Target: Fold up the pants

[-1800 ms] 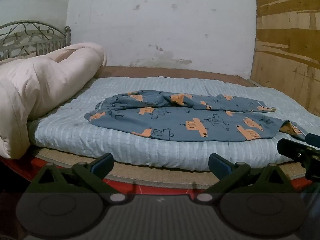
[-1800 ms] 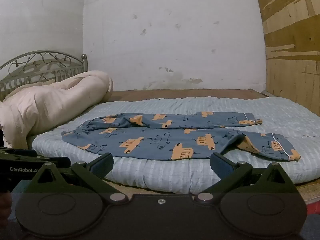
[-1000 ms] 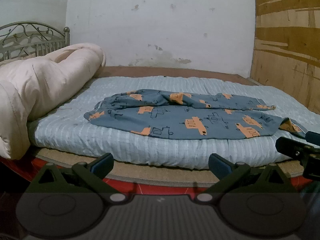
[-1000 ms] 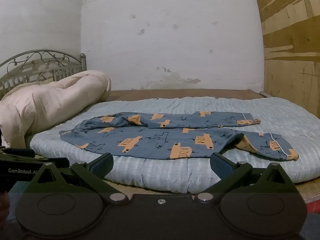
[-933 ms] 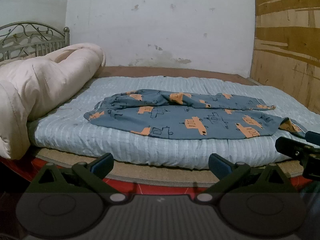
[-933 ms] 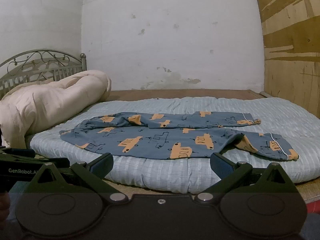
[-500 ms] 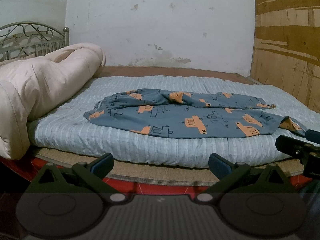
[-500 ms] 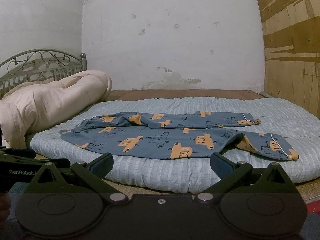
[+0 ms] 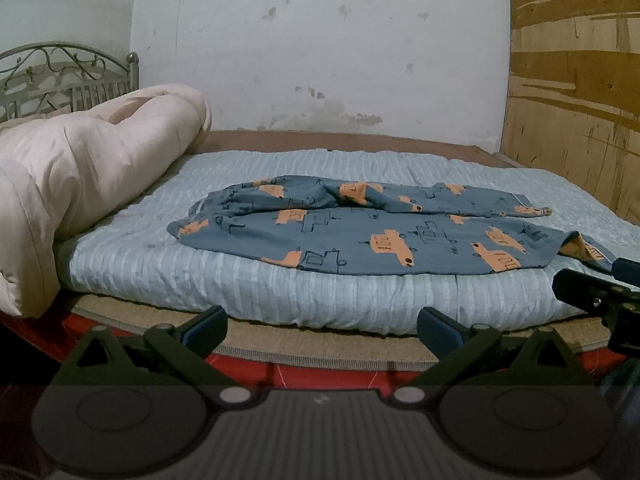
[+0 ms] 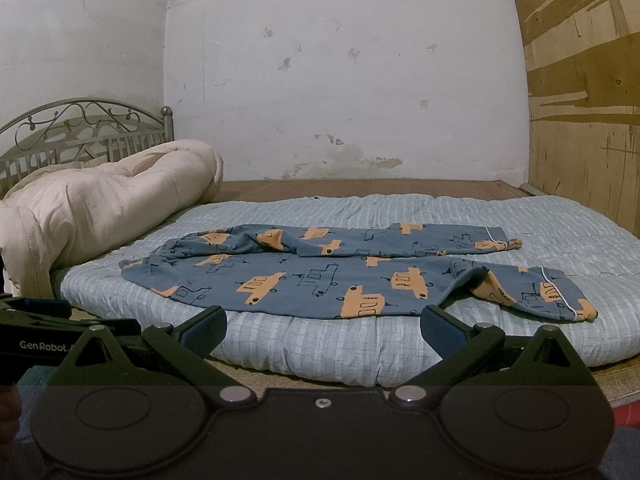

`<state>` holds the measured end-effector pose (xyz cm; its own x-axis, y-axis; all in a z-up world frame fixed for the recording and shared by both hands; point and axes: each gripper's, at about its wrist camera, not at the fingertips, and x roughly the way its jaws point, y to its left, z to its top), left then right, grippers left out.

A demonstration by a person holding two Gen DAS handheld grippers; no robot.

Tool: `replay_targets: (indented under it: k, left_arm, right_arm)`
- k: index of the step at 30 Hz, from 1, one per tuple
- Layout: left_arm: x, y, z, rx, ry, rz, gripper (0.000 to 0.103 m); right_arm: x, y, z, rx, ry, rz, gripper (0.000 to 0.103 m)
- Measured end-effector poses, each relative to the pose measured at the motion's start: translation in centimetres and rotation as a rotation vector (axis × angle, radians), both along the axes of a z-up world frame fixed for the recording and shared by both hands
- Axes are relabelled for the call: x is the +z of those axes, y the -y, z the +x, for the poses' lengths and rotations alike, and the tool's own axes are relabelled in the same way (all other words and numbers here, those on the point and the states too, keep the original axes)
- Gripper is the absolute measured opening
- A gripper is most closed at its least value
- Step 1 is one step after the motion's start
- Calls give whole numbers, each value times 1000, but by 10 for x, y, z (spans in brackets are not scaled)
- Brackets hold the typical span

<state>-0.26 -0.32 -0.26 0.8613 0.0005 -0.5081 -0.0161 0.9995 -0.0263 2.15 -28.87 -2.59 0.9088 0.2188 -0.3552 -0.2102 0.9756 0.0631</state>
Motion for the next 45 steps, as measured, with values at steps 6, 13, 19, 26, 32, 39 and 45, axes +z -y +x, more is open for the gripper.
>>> replay_targets:
  k: [6,13,19,26,32,39,45]
  left_arm:
    - [-1,0,0,1,-1,1,102]
    - [-1,0,0,1,-1,0,102]
    - [-1,0,0,1,-2,1,102]
    - [0,0,0,0,-2,0,102]
    - [-4,0,0,-6,-12,-3,102]
    - [-3,-7,20,-23,-102,-15,102]
    - [5,-17,49,2,-158,-3,103]
  right_arm:
    - [0,0,0,0,1,-1,102]
    - [0,0,0,0,1,0,102]
    - [0,0,0,0,1,-1,102]
    - [0,0,0,0,0,-1,102]
    - [0,-1,-1,1,-2,-2,102]
    - [4,-4,13,31,-54,-13,102]
    - [18,-1,47,59,-105,-4,102]
